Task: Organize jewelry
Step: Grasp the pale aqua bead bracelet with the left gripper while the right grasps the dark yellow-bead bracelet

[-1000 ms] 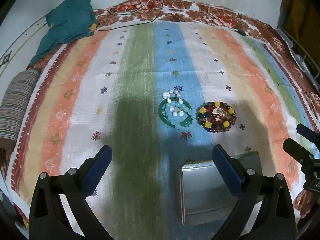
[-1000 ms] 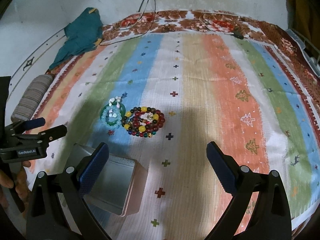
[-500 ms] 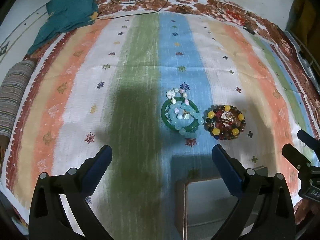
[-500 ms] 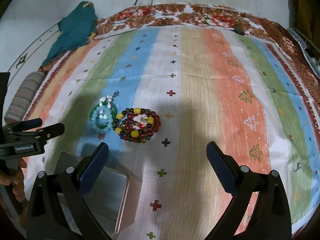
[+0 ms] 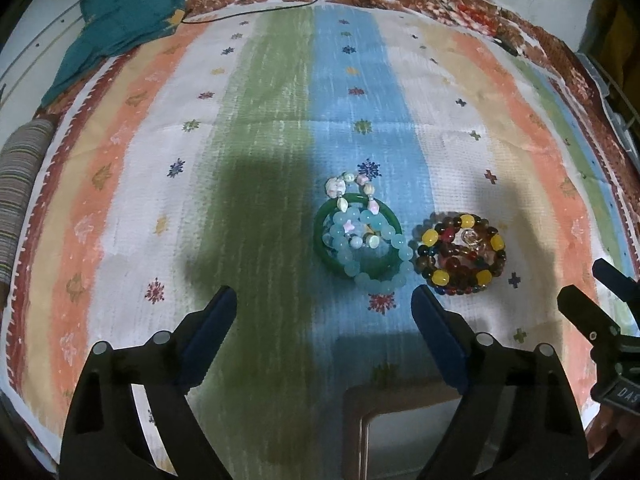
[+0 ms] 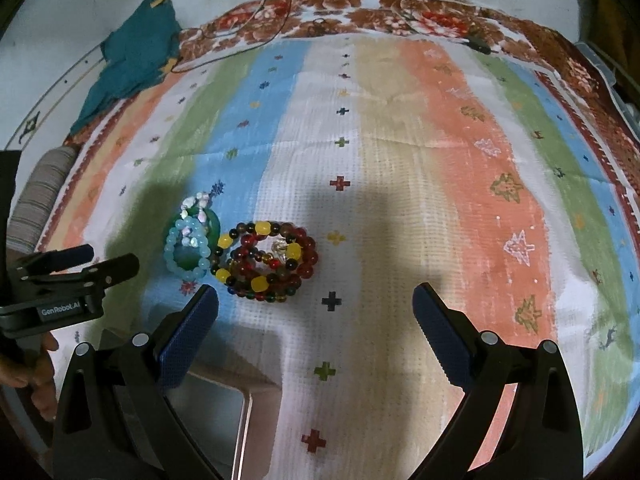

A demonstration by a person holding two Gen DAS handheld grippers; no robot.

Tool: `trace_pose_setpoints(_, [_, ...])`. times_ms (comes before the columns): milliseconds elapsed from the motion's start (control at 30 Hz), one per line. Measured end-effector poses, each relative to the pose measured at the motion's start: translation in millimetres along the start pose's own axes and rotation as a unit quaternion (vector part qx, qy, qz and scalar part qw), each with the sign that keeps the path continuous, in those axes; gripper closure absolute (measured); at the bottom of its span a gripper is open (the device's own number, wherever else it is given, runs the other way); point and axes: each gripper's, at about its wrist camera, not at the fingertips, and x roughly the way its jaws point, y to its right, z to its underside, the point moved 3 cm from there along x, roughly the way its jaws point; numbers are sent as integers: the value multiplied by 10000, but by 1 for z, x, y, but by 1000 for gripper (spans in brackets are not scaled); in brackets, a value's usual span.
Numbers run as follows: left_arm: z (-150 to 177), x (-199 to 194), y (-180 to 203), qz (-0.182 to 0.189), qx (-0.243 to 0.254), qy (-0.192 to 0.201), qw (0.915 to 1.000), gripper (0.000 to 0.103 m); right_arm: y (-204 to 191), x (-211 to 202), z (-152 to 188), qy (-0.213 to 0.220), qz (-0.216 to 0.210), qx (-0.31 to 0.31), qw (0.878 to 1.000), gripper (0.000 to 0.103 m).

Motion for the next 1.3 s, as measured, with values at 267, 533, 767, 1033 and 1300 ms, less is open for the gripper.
trace_pose_setpoints(267, [-5,16,-2,12,-41,-151,9999,22,1,13,-7,-60,-33,63,10000,5])
trace_pose_setpoints(533, [-11,32,2,17,77,-292,9995,27,-5,32,-12,-208,9,-25,9998,17])
trace_pose_setpoints(767, [-13,44,-1,3,48,-396,9992,32,-6,49,-15,-385,-95,-12,9992,44])
trace_pose_setpoints(1033, [-19,57,2,33,123,-497,9987,40,-12,63,-18,-506,-187,-110,9985,70])
trace_pose_setpoints(1300, [-20,66,2,6,205,-571,9982,67,-15,74,-19,-571,-96,-229,9981,82])
